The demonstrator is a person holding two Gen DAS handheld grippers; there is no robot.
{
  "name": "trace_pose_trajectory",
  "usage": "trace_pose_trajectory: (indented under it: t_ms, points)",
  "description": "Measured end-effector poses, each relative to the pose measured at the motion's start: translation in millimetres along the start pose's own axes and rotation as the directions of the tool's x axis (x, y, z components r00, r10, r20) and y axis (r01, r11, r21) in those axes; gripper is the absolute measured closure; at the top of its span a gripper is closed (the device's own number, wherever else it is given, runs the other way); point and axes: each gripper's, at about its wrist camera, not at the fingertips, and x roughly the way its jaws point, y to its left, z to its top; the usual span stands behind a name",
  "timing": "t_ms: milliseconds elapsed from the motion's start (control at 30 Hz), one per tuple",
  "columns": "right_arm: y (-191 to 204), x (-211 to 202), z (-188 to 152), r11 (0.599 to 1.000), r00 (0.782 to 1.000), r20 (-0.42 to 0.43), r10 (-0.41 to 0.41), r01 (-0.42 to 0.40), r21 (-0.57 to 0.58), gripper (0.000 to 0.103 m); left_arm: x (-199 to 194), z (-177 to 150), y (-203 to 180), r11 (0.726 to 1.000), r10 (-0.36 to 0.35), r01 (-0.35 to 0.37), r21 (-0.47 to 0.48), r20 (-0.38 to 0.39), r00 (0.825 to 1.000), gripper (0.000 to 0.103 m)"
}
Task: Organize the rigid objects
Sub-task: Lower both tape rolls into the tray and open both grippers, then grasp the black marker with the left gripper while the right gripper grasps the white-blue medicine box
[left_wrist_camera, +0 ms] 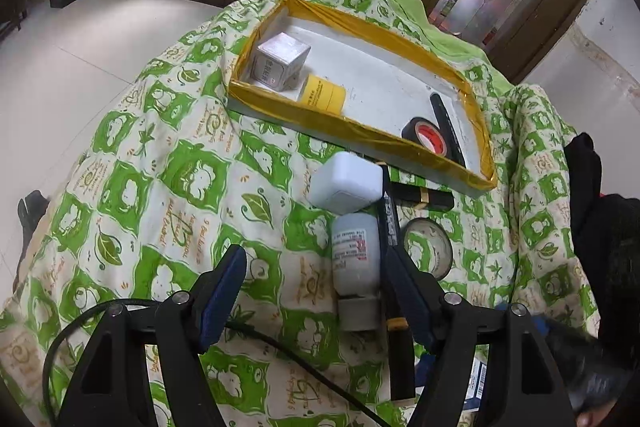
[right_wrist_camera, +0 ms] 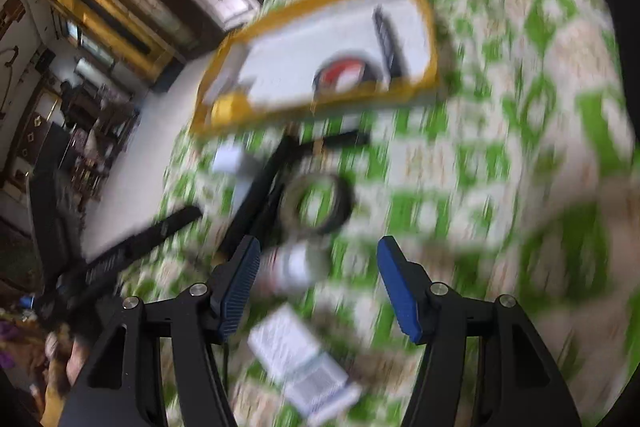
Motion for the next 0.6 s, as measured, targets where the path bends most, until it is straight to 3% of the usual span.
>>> trace_pose_trajectory:
  t_ms: [133, 400, 600]
  points:
    - [9.7, 9.5, -16.2, 0.998, 0.996, -0.080, -0.026, 0.020, -0.065, 0.038, 4.9, -0.1, -1.6, 1.000, 0.013, -0.013, 0.009, -0.019, 1.000, 0.027]
    - [2.3, 16.1, -18.5, 0.999, 0.997, -0.072, -0.035, 0.032, -0.042, 0.038, 5.7, -1.6, -2.7, 1.000, 0.015, -0.014, 0.023, -0.022, 1.000, 0.027]
    - [6.5, 19.2, -16.1, 0.997, 0.996, -0.082, -0.032, 0.026, -0.073, 0.038, 11.2, 3.4, -36.3, 0.985, 0.021, -0.016, 0.171, -0.024, 1.000, 0.028]
